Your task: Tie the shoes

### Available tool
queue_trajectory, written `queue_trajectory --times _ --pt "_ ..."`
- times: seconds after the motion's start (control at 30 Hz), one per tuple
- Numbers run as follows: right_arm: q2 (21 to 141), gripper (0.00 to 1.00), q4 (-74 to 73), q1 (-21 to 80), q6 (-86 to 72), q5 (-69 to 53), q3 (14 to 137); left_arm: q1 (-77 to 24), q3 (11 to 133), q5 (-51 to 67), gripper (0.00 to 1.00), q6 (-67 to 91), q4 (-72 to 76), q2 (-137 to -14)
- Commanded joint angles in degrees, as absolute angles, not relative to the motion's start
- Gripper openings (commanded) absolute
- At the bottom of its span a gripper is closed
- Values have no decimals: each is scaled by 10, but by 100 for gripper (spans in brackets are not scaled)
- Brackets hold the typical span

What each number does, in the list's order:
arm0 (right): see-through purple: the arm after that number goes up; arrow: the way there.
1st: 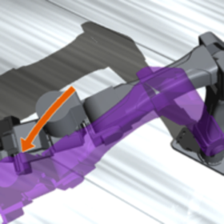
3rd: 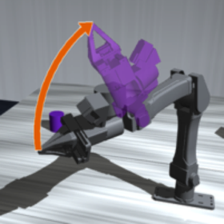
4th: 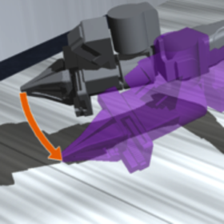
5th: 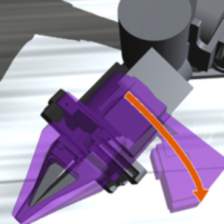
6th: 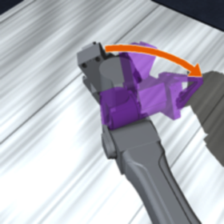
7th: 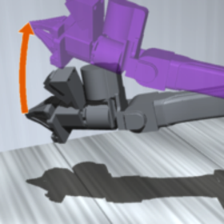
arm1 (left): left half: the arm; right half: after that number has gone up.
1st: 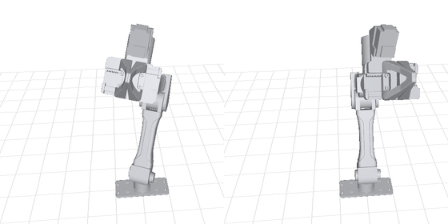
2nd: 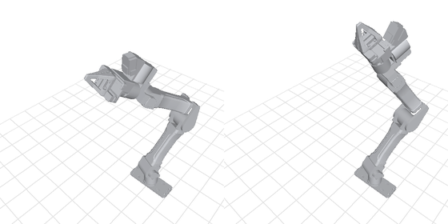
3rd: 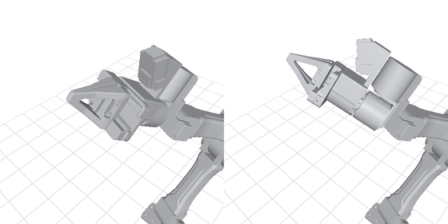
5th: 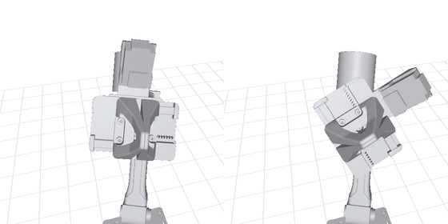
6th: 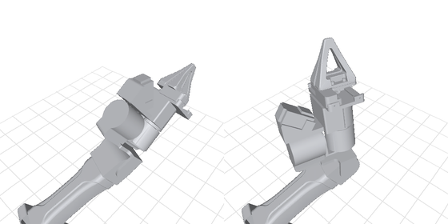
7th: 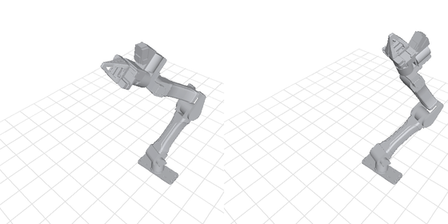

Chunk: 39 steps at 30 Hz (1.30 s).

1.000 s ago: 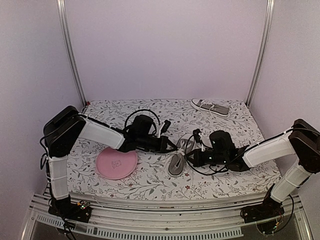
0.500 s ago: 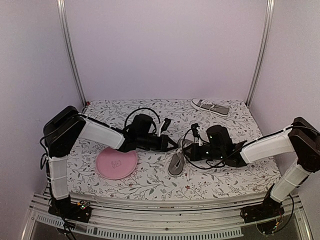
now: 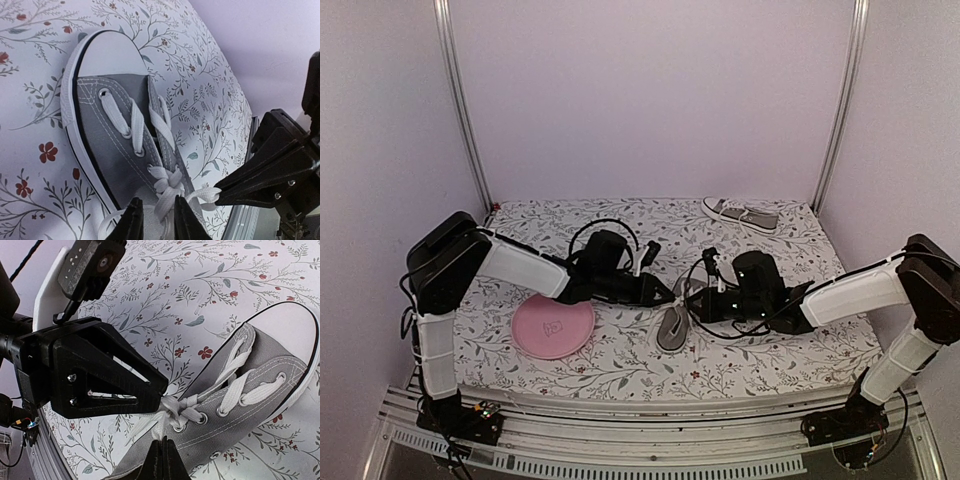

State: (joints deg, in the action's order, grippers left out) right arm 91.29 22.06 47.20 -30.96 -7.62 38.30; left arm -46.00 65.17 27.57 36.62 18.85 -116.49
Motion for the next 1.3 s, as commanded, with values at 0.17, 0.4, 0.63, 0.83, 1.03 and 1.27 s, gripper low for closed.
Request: queue_trajectory --times 0.17,0.4,0.63,0.83,1.03,1.27 --pt "921 2 224 475 -315 -75 387 -455 670 285 17 360 180 -1177" --pt "921 2 226 475 -316 -76 386 -458 676 289 17 362 175 -1186" --pt "922 2 228 475 -316 -78 386 -461 680 291 17 364 177 -1190" --pt "919 2 227 475 -315 -77 383 -462 682 310 2 368 196 -1192" --pt "916 2 226 475 -321 -77 376 -462 672 308 0 386 253 -1172" --pt "914 2 224 475 -328 -79 366 -463 672 312 0 392 273 -1168"
